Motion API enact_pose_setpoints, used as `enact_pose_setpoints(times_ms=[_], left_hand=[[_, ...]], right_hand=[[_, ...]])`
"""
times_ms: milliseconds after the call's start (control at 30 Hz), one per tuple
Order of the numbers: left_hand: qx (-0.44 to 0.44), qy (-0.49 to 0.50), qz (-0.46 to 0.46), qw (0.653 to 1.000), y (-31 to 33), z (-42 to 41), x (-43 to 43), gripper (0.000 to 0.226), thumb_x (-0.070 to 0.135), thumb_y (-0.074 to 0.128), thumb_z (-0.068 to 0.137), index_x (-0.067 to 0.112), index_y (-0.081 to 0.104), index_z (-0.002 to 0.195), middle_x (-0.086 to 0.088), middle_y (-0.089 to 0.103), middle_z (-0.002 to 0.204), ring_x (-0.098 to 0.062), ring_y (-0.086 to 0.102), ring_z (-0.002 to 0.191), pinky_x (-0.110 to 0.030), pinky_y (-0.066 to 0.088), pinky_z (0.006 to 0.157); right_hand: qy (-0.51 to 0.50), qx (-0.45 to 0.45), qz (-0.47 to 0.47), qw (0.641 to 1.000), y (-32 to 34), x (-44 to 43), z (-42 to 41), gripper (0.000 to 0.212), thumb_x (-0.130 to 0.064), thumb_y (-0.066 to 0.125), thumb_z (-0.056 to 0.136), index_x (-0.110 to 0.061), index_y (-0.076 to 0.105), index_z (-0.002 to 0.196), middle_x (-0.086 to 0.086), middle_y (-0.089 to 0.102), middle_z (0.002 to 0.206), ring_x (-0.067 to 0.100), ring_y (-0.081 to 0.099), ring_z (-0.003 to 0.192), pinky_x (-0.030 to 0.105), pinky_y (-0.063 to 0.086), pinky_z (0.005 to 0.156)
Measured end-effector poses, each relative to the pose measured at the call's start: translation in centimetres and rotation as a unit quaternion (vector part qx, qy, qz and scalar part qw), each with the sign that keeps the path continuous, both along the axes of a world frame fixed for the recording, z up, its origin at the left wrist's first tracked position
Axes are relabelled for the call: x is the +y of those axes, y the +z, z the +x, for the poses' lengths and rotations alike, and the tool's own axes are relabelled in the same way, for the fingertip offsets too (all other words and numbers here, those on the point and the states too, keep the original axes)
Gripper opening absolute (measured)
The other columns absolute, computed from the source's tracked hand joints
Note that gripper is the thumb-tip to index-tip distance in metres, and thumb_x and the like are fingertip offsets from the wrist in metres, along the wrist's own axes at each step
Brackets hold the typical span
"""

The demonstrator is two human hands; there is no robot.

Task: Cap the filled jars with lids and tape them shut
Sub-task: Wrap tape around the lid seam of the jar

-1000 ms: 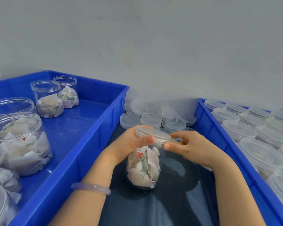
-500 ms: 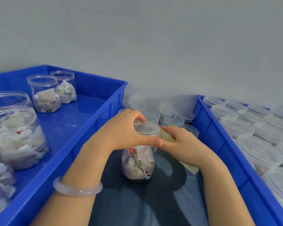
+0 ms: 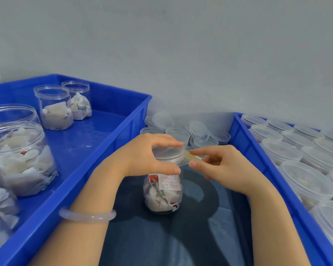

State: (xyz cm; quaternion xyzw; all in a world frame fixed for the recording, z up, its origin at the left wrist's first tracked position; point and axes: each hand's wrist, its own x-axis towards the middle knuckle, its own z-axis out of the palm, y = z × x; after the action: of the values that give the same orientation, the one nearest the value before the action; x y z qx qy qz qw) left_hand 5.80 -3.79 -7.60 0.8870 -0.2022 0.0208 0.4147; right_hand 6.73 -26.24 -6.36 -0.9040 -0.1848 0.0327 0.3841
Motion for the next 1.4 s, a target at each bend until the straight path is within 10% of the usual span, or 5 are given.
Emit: enact_pose_setpoints(times_ms=[533,800,1000,1167,1400], left_hand=[[0.031,-0.049,-0.033,0.998,0.9,-0.9,-1.2,0.047,0.057,0.079,0.056,0.050,0.068,0.101,0.033,0.059,0.117,0.017,0.047,0.114,-0.020,0.035,0.103],[0.028,-0.022,0.122,0.992,2.9,-2.3,-2.2,0.037,0.028,0.065,0.077,0.053,0.061,0.105,0.025,0.062,0.109,0.011,0.058,0.087,-0.014,0.047,0.071],[-0.025,0.029,0.110,0.993,2.2,-2.0,-3.1,0.023,0.057,0.071,0.071,0.042,0.058,0.083,0.026,0.056,0.085,0.013,0.050,0.078,-0.023,0.039,0.066],[-0.001,-0.013,0.046,0.999,2.1,-1.5,-1.5,0.028,0.044,0.073,0.076,0.049,0.058,0.099,0.026,0.061,0.111,0.012,0.051,0.110,-0.033,0.043,0.099],[-0.013,-0.034,-0.008,0.999,1.9,-1.5,-0.8,0.042,0.025,0.078,0.075,0.046,0.058,0.106,0.026,0.062,0.111,0.010,0.052,0.113,-0.037,0.043,0.104]], right_hand=[[-0.029,0.029,-0.004,0.999,0.5,0.1,-0.5,0.059,-0.063,0.074,0.049,-0.045,0.061,0.104,-0.007,0.071,0.075,0.002,0.063,0.061,0.027,0.052,0.070],[0.012,0.073,-0.022,0.997,0.6,0.7,-1.0,0.054,-0.056,0.075,0.064,-0.037,0.063,0.113,-0.005,0.068,0.063,0.004,0.061,0.051,0.026,0.049,0.065],[0.041,0.052,-0.019,0.998,0.5,0.7,-0.9,0.043,-0.044,0.068,0.077,-0.041,0.061,0.119,-0.012,0.067,0.083,0.003,0.060,0.068,0.035,0.054,0.080],[0.047,0.064,0.017,0.997,0.6,0.2,-0.9,0.047,-0.049,0.072,0.073,-0.042,0.061,0.118,-0.008,0.068,0.087,0.000,0.065,0.068,0.018,0.046,0.067],[0.026,0.044,0.011,0.999,-0.2,1.2,-0.1,0.045,-0.060,0.066,0.067,-0.042,0.063,0.109,-0.008,0.071,0.075,0.002,0.064,0.062,0.026,0.048,0.067]])
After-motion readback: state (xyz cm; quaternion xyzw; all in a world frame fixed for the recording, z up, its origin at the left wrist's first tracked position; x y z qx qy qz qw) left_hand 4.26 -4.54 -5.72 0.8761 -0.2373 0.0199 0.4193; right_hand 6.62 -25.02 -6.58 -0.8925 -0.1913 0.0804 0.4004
